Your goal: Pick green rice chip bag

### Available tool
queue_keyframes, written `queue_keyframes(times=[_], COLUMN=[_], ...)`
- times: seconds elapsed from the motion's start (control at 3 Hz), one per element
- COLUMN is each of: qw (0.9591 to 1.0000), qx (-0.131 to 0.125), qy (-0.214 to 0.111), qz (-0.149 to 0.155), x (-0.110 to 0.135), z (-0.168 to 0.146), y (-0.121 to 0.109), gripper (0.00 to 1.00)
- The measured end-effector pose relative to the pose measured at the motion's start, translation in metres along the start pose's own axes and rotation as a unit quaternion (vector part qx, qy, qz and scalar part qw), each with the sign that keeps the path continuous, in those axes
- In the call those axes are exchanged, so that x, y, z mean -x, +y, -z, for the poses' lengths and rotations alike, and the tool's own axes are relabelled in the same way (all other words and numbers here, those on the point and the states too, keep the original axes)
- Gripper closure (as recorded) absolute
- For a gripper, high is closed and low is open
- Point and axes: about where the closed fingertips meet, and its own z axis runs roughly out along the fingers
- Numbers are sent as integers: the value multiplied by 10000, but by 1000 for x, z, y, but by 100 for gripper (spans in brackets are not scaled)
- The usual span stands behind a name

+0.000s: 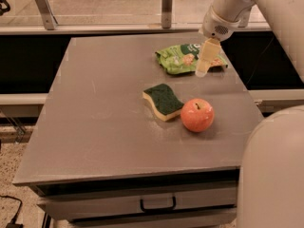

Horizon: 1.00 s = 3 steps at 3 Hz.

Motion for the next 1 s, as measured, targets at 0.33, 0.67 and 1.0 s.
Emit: queue_keyframes(times=[0.33,0.67,1.0], qw=[10000,10000,9997], qx=[25,39,176], qy=[25,84,189], qz=[-11,-35,-13], x=[4,3,0], z=[-16,-26,-44], y=[-17,-26,-30], gripper=[0,0,0])
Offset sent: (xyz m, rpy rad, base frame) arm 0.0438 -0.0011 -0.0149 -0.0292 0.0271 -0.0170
